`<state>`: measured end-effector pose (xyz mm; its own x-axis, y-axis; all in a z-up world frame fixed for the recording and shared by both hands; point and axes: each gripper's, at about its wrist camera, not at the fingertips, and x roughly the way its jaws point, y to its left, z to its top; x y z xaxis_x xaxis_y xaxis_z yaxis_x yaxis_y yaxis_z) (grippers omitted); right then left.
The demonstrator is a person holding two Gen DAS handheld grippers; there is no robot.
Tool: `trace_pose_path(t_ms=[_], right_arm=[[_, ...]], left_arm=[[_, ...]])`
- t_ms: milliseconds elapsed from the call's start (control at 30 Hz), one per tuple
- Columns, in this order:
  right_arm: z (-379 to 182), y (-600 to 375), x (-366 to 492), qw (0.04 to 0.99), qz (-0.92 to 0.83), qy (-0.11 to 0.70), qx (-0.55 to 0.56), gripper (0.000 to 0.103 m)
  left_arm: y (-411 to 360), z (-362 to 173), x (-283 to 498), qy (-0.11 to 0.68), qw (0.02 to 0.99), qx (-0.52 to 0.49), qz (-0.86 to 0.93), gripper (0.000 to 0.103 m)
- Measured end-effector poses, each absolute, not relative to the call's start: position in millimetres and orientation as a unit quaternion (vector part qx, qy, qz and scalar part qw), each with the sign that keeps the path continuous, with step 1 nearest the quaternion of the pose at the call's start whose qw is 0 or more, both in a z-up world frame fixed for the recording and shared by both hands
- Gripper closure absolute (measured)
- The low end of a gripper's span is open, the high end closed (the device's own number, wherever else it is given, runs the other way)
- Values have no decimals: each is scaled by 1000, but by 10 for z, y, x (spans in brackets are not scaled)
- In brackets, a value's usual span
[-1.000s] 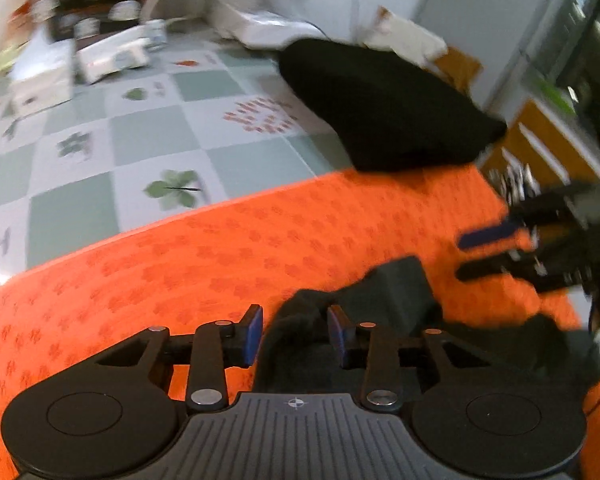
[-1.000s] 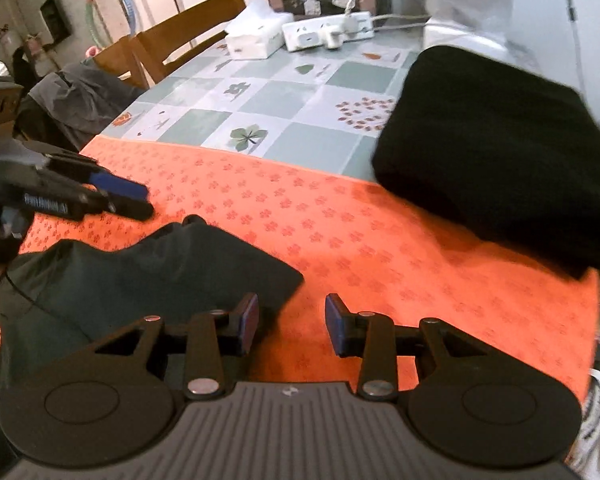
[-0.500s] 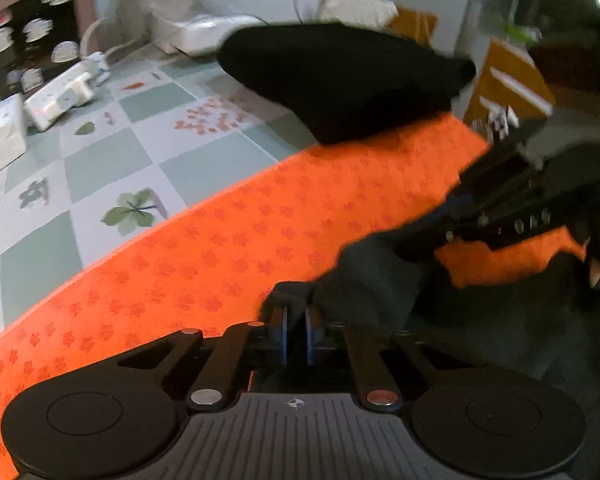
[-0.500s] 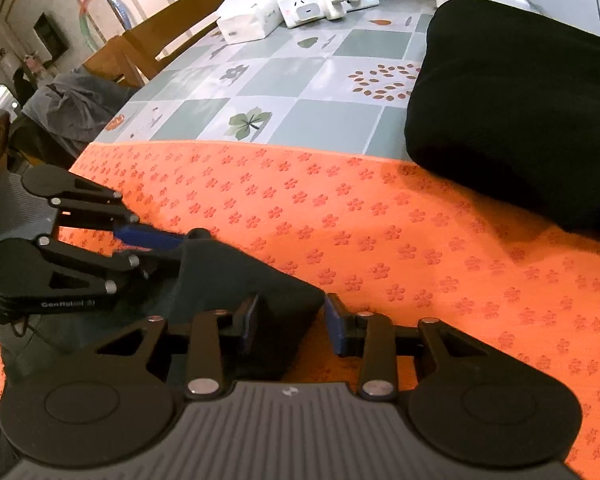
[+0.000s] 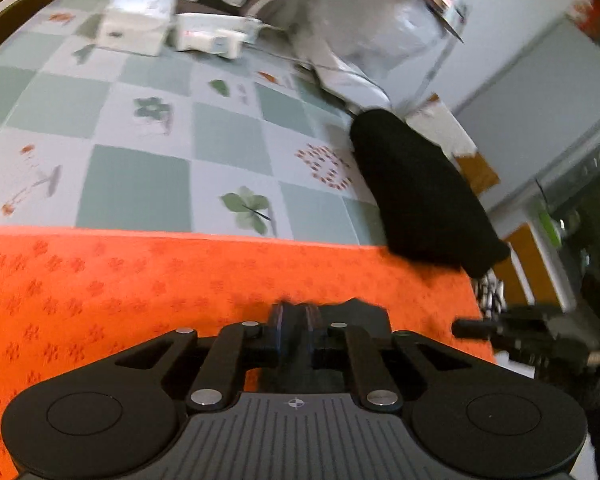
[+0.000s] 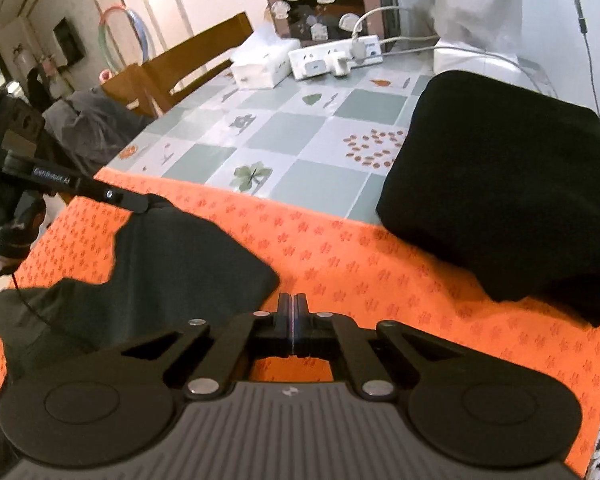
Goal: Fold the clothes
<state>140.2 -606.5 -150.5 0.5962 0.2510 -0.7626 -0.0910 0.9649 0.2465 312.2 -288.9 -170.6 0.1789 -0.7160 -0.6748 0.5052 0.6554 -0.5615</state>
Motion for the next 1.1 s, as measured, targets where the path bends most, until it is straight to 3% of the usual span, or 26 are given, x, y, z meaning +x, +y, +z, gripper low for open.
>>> trace_pose_path(t_ms=[133,200,233,667,733,767,800,1100], right_arm=[[-1546,-5968,1499,890,112,436,75,90],[-1565,-5918,1550,890,120,434,67,75],[-1575,-5894,1575,891,124,433,63,72],[-1854,-5649,2217,869,213,446,-2,71],[-1885,-5589,2234,859,230,457,-14,77],[-1885,-5557,2219,855,236,461,-20,97],[-1854,-5531,2172,856,238,458,-23,100],[-1313,-5083,1239,896,184,395,-89,101]], left_arm=[[-2846,-1707,3164,504,763,-128,-385,71],[-2892,-1693,3177,502,764,-126,-385,67],[-2959,-1689,3185,501,764,-116,-390,66],[-3223,-1712,3184,508,756,-68,-407,66],[-3145,-1648,3132,504,762,-67,-401,66],[-3105,-1616,3106,502,765,-66,-398,66],[-3053,-1579,3036,499,770,-65,-393,66],[-2574,-1240,2379,468,811,-56,-347,66]])
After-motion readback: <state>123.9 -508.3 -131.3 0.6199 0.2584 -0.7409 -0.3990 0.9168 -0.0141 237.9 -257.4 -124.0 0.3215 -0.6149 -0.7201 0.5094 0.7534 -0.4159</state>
